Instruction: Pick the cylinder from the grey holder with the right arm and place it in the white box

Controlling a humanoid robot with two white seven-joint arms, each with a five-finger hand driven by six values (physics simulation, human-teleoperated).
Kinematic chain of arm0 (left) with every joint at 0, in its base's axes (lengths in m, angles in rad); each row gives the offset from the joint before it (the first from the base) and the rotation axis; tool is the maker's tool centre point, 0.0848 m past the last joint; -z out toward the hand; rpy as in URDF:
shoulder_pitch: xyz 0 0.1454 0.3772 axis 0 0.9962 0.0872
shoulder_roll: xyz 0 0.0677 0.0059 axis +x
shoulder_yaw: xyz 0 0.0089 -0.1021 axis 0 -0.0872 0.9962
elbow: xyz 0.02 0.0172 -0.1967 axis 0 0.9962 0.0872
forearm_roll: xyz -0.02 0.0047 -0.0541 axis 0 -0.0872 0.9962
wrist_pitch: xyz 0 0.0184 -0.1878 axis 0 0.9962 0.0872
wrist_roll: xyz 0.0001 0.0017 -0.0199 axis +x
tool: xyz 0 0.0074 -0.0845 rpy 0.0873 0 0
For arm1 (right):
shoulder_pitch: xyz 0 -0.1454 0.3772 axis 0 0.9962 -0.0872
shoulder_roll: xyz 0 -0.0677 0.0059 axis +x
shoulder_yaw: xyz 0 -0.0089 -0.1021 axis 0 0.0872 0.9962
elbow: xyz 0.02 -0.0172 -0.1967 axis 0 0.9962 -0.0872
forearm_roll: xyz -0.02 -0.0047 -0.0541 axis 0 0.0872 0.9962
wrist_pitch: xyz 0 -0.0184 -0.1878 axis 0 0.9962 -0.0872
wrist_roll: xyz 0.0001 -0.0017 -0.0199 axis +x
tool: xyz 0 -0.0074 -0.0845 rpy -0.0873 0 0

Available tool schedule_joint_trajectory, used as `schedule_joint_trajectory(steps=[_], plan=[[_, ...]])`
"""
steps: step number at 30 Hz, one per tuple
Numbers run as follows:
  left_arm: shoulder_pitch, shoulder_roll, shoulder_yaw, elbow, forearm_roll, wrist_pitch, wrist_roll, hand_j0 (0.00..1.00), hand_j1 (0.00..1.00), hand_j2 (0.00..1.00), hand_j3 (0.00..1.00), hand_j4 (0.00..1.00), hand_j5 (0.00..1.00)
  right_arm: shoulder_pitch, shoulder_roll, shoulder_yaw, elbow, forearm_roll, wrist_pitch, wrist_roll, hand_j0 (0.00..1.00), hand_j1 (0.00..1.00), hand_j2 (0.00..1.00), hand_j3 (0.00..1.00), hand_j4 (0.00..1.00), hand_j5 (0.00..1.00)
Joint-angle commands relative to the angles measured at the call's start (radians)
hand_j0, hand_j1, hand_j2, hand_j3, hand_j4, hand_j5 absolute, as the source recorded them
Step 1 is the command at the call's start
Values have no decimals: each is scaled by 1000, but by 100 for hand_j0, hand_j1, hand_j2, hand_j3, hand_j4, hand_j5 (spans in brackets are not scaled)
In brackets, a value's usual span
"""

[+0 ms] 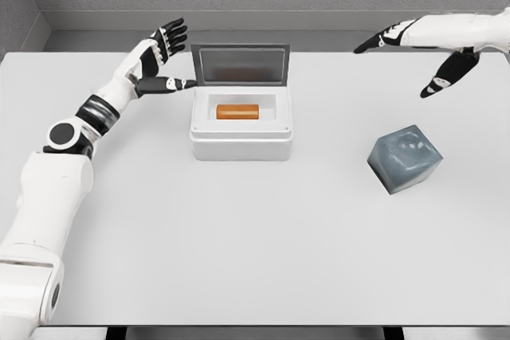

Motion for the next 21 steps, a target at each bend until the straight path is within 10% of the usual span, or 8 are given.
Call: schedule_joint_trajectory(steps=[1, 21], plan=[[0, -4, -1, 6, 8, -18, 0, 100, 100, 100, 100, 100, 100, 0, 0, -1, 7, -5, 3, 3, 100, 100, 100, 100, 100, 100], [5, -25, 0, -15, 16, -98, 0, 100, 100, 100, 100, 100, 100, 15, -1, -3, 43, -4, 3, -1, 100, 100, 100, 100, 100, 100]])
